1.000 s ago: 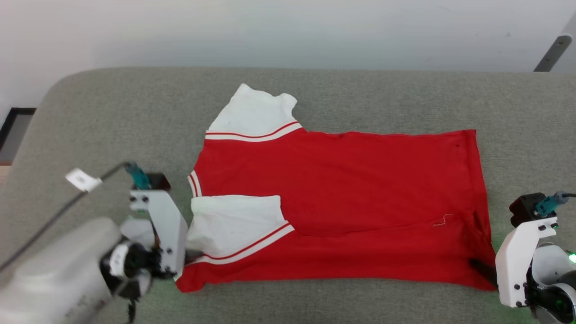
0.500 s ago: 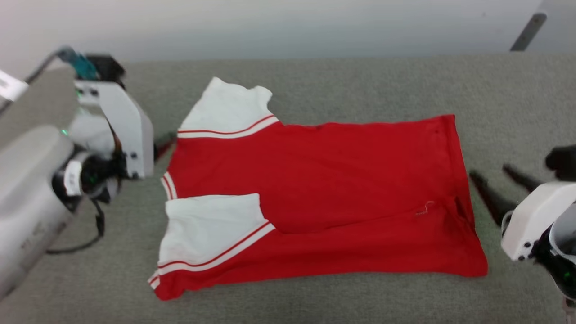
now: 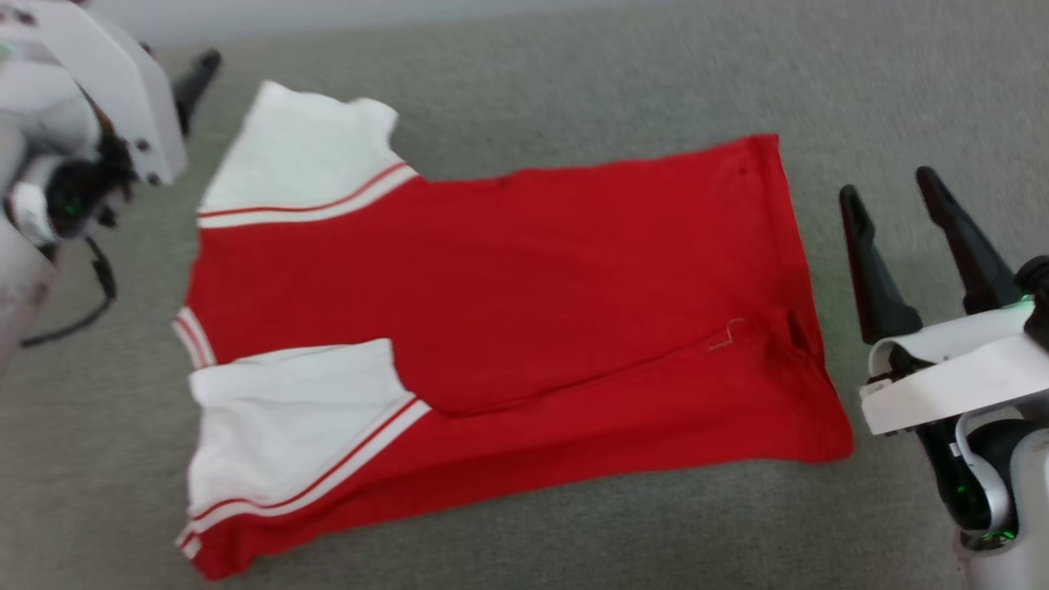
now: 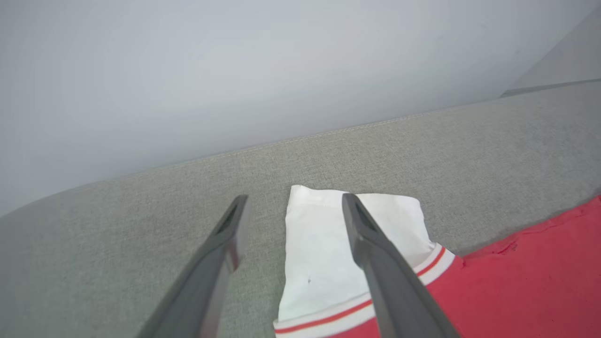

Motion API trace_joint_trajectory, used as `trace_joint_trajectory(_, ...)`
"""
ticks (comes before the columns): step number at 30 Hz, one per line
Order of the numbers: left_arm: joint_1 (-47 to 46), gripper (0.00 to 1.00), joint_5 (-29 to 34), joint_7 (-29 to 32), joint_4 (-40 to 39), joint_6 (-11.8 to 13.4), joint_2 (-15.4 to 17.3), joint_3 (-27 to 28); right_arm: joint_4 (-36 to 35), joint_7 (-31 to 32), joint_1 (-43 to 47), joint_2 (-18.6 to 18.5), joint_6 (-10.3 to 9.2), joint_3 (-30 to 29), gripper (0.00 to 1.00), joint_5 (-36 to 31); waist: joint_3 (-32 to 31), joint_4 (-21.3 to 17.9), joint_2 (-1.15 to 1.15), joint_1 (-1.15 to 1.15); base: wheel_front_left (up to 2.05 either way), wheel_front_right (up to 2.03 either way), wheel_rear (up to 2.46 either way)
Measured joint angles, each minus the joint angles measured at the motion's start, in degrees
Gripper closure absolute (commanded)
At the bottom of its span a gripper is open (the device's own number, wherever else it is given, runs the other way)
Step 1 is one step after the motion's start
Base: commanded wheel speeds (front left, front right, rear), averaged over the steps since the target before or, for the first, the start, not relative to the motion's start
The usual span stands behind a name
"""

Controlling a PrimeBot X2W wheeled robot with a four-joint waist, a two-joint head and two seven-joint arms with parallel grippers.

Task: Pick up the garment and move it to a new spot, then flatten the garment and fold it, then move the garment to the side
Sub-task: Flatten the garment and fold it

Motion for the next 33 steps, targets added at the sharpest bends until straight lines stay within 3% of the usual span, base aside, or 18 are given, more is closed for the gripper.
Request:
trace_joint_trajectory(9, -6.13, 0.0, 0.47, 5.55, 10.33, -5.47, -1.04, -1.02, 1.18, -1.47, 0.16, 1.68, 0.0, 1.68, 0.0, -0.26, 6.21, -4.37, 0.0, 0.0, 0.0, 0.0, 0.0)
trace_joint_trajectory(20, -10.5, 0.0, -0.71, 15.25, 19.4, -5.39, -2.58, -1.92, 1.79, -0.25, -0.27, 1.96, 0.0, 3.04, 0.0, 0.79, 11.21, -8.27, 0.0, 0.0, 0.0, 0.0, 0.0)
trace_joint_trajectory(21, -10.74, 0.05, -0.85, 15.67, 19.78, -5.46, -2.91, -1.87, 1.74, 0.09, -0.31, 1.96, 0.0, 3.1, 0.0, 0.86, 11.47, -8.44, 0.0, 0.0, 0.0, 0.0, 0.0)
trace_joint_trajectory(22, -10.77, 0.65, -1.52, 16.25, 20.38, -5.41, -3.25, -1.42, 1.75, 0.83, -0.43, 1.94, 0.0, 3.15, 0.0, 1.23, 11.72, -8.57, 0.0, 0.0, 0.0, 0.0, 0.0)
trace_joint_trajectory(23, -10.9, 1.0, -2.03, 16.85, 20.87, -5.39, -3.37, -1.34, 1.76, 1.74, -0.6, 1.87, 0.0, 3.33, 0.0, 1.49, 11.92, -8.67, 0.0, 0.0, 0.0, 0.0, 0.0)
trace_joint_trajectory(27, -11.63, 1.0, -2.94, 19.91, 22.28, -5.38, -4.67, -1.33, 1.33, 6.8, -1.71, 0.79, 0.0, 4.44, 0.0, 3.33, 12.19, -8.67, 0.0, 0.0, 0.0, 0.0, 0.0)
trace_joint_trajectory(33, -12.27, 1.0, -2.92, 19.87, 23.19, -5.72, -6.41, -1.48, 0.93, 16.55, -8.8, -1.33, 0.0, 4.49, 0.0, 4.56, 12.14, -7.76, 0.0, 0.0, 0.0, 0.0, 0.0)
